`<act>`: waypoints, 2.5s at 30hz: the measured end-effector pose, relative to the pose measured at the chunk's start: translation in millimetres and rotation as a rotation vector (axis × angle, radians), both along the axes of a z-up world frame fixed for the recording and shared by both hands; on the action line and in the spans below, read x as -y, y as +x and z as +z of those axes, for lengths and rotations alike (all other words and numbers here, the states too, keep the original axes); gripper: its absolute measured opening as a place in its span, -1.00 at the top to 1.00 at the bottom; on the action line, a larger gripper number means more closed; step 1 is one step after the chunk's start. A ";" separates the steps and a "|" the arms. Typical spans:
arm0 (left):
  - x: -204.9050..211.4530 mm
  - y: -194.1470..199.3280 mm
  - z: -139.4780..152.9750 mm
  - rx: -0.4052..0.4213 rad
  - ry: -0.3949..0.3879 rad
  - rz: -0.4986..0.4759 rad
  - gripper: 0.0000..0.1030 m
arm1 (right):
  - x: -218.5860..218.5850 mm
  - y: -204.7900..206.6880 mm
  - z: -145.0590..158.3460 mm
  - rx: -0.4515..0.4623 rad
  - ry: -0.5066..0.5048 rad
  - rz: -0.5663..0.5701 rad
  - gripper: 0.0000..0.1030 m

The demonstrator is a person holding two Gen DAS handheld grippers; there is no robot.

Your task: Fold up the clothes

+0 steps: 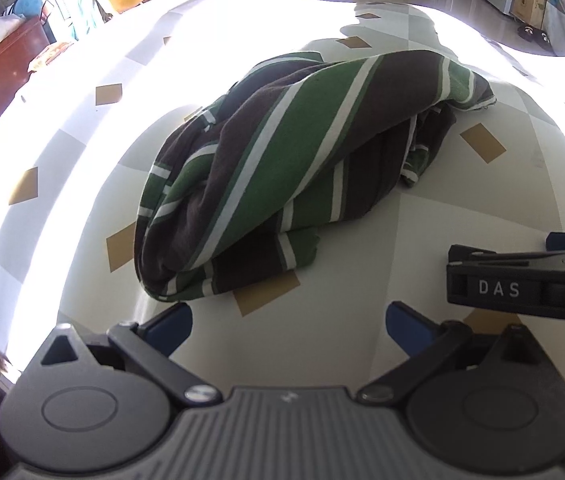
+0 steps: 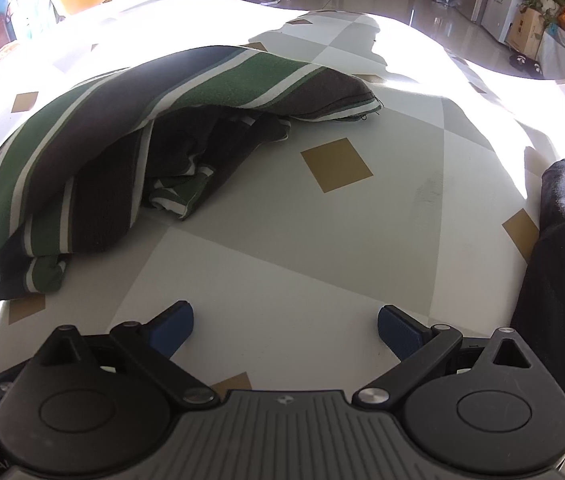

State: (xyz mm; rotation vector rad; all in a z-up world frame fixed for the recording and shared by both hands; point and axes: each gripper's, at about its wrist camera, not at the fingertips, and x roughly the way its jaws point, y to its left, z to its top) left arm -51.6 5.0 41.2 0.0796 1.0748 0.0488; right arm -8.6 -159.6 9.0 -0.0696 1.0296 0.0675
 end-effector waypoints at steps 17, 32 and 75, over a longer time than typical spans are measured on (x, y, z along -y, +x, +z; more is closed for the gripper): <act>-4.5 7.3 -1.4 -0.008 -0.053 0.034 -1.00 | 3.9 -22.6 11.1 -0.060 -0.027 -0.142 -0.75; -5.1 20.2 0.2 -0.003 -0.075 0.069 -1.00 | 8.8 -23.1 20.1 -0.040 -0.082 -0.197 -0.73; 11.4 42.0 -4.8 0.000 -0.064 0.085 -1.00 | 34.3 -6.9 31.4 -0.012 -0.064 -0.354 -0.73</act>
